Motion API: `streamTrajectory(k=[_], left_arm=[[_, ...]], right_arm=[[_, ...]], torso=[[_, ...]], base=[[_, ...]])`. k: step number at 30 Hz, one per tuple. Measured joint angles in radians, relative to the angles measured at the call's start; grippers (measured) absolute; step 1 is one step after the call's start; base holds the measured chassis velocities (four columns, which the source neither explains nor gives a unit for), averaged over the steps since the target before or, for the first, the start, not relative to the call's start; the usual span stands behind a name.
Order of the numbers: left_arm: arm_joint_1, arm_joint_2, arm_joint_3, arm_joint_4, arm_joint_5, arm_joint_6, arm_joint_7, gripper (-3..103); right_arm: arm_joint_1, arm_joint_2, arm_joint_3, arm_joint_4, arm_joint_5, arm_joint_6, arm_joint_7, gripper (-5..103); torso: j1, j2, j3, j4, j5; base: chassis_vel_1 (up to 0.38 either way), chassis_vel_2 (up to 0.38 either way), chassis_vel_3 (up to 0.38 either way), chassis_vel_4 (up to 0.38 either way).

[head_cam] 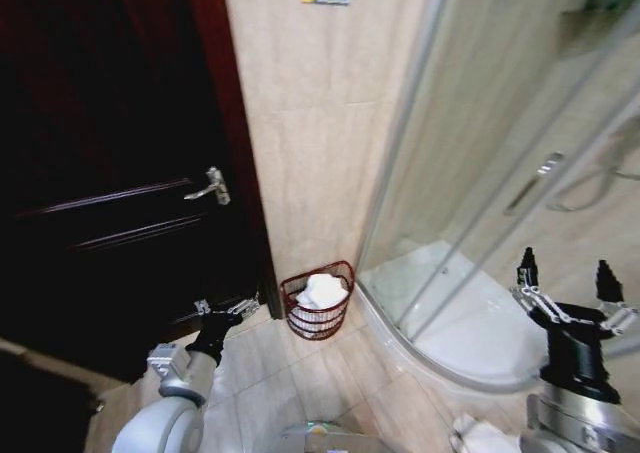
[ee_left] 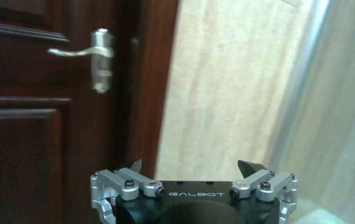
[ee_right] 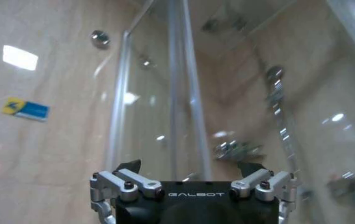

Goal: Discard the used towel into the hamper.

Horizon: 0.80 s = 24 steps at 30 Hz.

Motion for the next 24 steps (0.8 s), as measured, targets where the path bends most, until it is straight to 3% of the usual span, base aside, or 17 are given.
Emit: streamTrajectory(k=[14,24], left_arm=[[0.000,0.000,0.000,0.000,0.000,0.000,0.000,100],[0.000,0.000,0.000,0.000,0.000,0.000,0.000,100]], right_arm=[[0.014,0.037,-0.004,-0.006,-0.024,0.016,0.023,100],[0.020,0.034,0.001,-0.018,0.004,0.012,0.023,100]], torso=[[0.000,0.000,0.000,-0.0003,0.0004],[0.000,0.000,0.000,0.0002,0.0000]], base=[[-0.123,-0.126,-0.124,-0.118],[-0.025,-0.030,-0.023,-0.022]])
